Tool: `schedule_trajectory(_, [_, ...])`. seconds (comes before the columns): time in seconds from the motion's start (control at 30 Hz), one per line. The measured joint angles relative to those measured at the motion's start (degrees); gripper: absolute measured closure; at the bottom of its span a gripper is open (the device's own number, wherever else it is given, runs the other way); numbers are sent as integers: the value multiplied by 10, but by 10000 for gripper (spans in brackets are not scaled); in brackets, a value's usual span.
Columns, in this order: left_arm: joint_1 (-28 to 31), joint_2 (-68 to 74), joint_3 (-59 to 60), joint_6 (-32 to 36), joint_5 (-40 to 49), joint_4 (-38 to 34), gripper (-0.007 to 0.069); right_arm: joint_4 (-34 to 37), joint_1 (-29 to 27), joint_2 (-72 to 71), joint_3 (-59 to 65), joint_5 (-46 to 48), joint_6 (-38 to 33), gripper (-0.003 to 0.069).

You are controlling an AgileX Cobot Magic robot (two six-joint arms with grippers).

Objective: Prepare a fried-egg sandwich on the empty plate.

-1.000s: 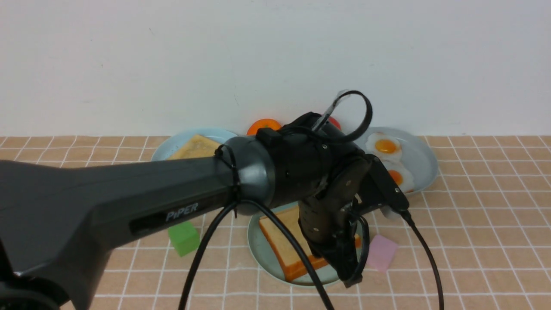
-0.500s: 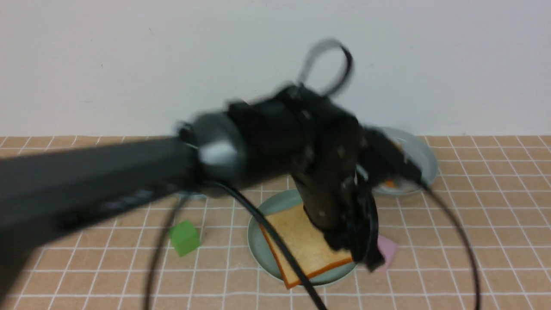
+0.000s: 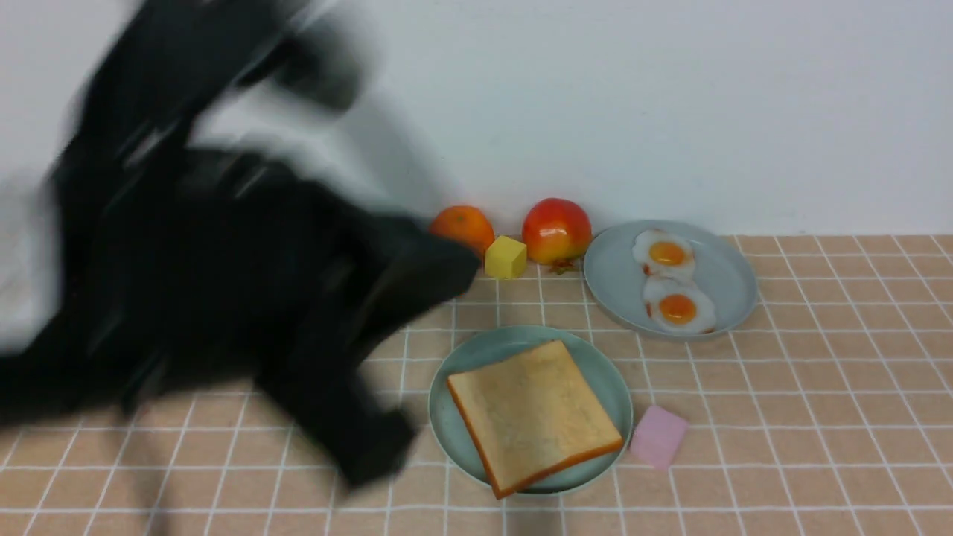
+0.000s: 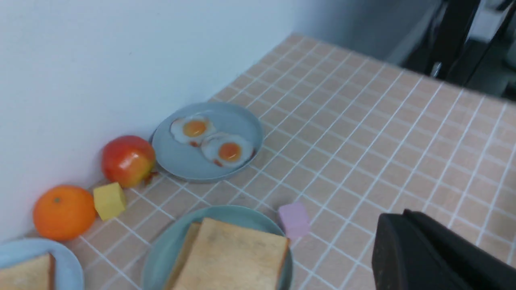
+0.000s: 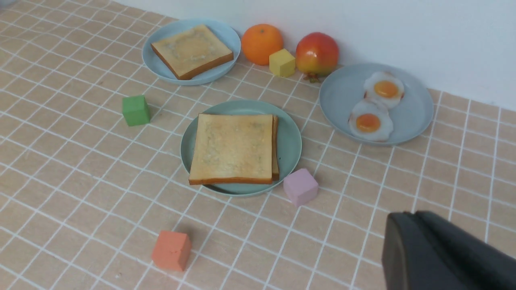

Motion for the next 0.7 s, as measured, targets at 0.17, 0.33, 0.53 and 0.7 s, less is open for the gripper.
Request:
schedule_trajectory(0.17, [0, -191, 239, -51, -200, -16, 638, -19, 0, -1, 3, 19, 40, 659])
schedule_trajectory(0.33, [0, -277, 360, -62, -319, -22, 638, -24, 0, -30, 51, -6, 74, 659])
schedule_trajectory(0.53, [0, -308, 406, -64, -342, -24, 638, -24, 0, -74, 137, -110, 101, 658])
schedule_trajectory(0.7, [0, -308, 423, -64, -329, -25, 638, -19, 0, -79, 219, -267, 112, 657])
